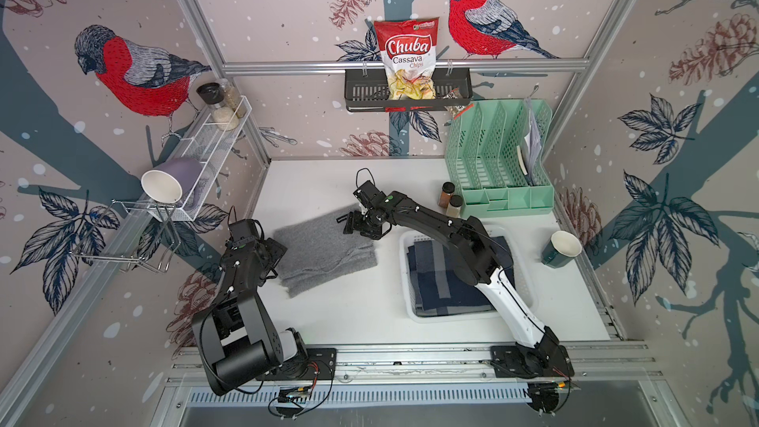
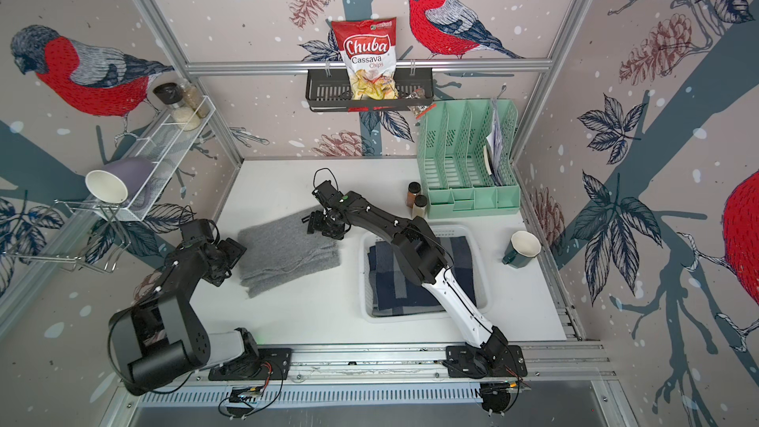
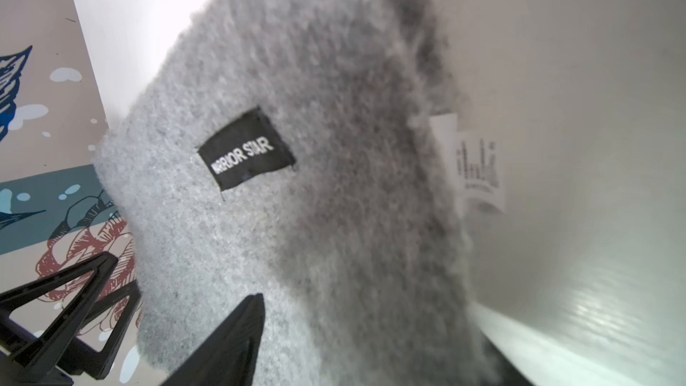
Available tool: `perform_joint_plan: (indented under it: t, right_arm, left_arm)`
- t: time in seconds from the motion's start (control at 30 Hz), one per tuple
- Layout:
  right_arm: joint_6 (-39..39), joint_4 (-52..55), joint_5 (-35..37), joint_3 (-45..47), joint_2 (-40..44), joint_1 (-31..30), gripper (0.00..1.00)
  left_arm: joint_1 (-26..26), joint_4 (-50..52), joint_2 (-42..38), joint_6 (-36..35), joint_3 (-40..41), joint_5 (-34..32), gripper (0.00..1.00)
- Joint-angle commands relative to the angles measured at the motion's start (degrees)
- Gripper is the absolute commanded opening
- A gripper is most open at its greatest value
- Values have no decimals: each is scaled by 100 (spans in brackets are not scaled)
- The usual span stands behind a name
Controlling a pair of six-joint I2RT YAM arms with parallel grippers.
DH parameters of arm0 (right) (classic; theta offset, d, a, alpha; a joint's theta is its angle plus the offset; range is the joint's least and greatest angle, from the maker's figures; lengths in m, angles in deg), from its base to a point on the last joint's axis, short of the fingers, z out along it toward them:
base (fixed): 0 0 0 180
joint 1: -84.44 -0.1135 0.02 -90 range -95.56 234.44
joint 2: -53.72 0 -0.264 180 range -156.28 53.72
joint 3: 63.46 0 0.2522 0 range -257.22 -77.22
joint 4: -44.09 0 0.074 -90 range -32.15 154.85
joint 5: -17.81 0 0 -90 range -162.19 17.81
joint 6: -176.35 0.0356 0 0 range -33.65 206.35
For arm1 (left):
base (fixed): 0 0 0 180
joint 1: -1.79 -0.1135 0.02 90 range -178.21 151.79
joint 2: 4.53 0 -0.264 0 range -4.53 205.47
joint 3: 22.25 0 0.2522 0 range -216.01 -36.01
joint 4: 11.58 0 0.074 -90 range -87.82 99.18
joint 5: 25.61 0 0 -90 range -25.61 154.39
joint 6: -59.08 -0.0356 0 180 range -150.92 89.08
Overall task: Put the folded scarf in the basket
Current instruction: Pick up the scarf at the center of the board.
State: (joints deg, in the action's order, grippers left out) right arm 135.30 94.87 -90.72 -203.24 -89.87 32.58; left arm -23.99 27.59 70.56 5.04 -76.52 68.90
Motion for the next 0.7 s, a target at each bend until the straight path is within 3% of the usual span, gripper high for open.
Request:
perform_joint_plan:
  t: [0.0, 0.17, 0.43, 0.67]
  right_arm:
    - [-378, 111, -247, -156, -132, 43, 71]
    - [-475, 245, -266, -84, -181, 12, 69]
    - [-378, 172, -250, -43, -187, -88, 60]
    - [-274, 106, -184, -37, -148, -61, 29]
  left_arm:
    - [-19, -232, 103, -172, 104, 498, 81]
    - [-21, -345, 167, -119, 319, 835, 78]
    - [-20, -793, 314, 275, 668, 1300, 58]
    - [-23, -1000, 164, 452, 774, 1449, 25]
